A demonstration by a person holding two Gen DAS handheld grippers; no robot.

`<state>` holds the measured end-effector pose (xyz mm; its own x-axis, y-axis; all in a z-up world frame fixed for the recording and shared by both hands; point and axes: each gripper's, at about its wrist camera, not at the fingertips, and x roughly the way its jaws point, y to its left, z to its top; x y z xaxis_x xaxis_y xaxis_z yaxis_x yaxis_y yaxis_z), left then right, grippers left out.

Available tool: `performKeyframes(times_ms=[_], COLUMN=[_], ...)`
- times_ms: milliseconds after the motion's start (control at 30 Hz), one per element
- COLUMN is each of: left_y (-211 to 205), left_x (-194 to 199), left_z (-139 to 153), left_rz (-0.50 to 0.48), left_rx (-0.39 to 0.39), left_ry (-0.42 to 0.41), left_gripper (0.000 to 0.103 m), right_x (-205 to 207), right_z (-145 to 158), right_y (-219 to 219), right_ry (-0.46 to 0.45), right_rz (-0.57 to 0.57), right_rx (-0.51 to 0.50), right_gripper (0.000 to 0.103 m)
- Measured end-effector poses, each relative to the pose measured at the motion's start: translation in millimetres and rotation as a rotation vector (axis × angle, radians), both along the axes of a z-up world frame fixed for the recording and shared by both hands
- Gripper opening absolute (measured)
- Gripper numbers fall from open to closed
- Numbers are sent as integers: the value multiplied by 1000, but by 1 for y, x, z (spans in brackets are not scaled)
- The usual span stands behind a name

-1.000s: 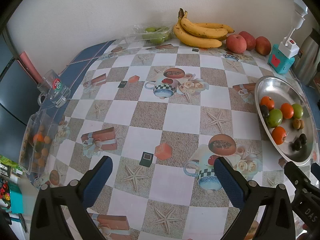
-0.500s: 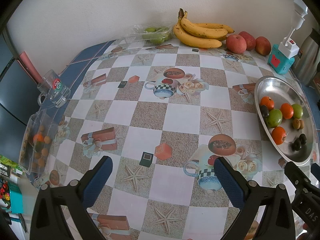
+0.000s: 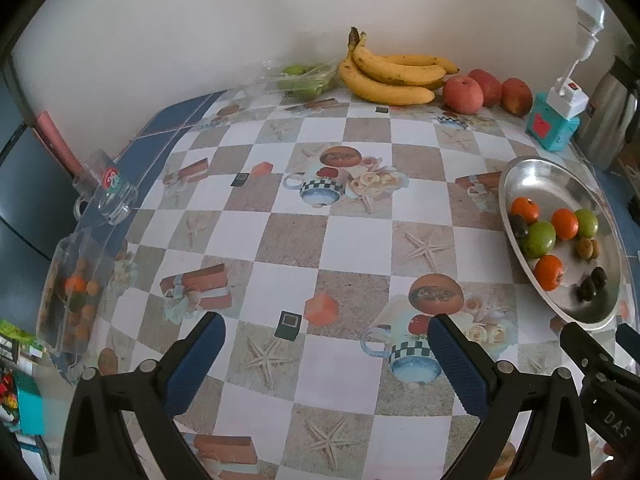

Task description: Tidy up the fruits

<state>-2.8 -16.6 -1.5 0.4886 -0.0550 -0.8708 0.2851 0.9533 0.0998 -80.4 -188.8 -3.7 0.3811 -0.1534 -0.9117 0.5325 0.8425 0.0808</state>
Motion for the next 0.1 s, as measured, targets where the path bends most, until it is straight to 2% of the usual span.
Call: performKeyframes(times_ms=[100], left_y=[0], left_x=[0], left_z=[0], left_rz=[6], left_rx=[-2], left_ry=[0], left_gripper=[103], right_x=[0], right_z=[0], right_y=[0], right_ry=[1], right_rz=[-1], right_rx=[1], right_gripper=[98])
